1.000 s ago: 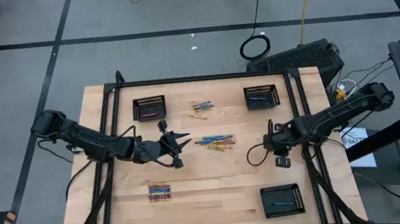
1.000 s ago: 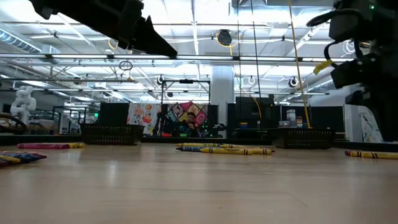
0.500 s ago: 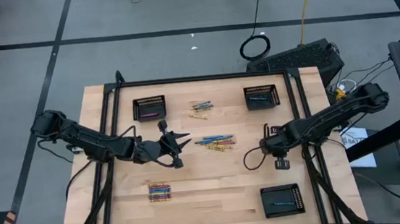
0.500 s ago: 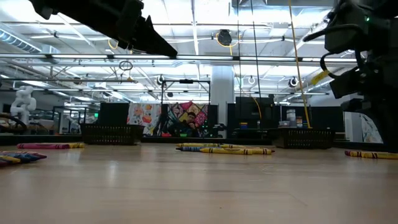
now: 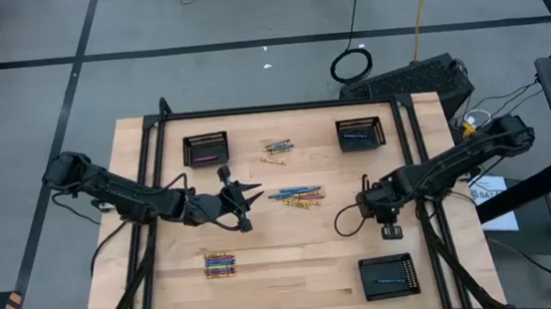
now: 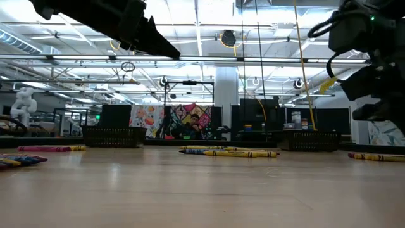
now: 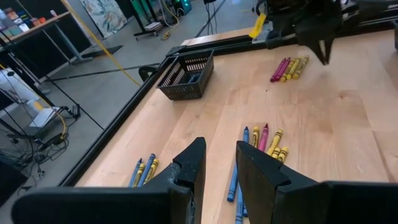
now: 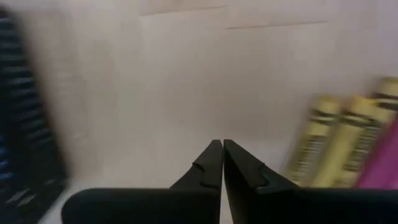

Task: Sort crayons
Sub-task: Put the yellow crayon into the bottom black bin

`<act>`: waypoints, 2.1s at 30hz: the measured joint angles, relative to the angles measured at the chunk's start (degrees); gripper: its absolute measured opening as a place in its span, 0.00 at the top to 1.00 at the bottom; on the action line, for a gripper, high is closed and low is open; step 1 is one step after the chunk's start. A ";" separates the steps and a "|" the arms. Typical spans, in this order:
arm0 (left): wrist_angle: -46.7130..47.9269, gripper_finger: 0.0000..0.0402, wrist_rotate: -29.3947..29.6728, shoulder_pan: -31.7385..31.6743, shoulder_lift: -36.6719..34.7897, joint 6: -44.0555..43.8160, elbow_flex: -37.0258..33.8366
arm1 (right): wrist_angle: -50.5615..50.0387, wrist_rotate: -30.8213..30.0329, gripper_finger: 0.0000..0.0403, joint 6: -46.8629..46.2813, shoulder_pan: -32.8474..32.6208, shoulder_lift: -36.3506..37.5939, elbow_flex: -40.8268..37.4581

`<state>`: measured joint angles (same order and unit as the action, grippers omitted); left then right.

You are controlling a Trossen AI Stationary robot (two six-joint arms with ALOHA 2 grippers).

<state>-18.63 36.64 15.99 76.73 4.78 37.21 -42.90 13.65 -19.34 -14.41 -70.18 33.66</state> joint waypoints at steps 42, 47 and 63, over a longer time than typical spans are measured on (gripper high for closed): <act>-0.15 0.78 0.01 0.00 0.00 -0.07 0.00 | -0.82 -9.68 1.00 -9.99 0.07 -1.86 0.71; -0.15 0.78 0.01 0.00 0.00 -0.04 0.00 | -0.76 -8.96 1.00 -9.38 0.04 -1.33 3.38; -0.11 0.78 0.01 0.00 0.00 -0.04 0.00 | 1.68 -8.07 0.63 -8.31 -4.71 -2.83 4.19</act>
<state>-18.74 36.65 15.99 76.73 4.73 37.21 -41.22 5.59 -27.65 -19.12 -73.01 37.85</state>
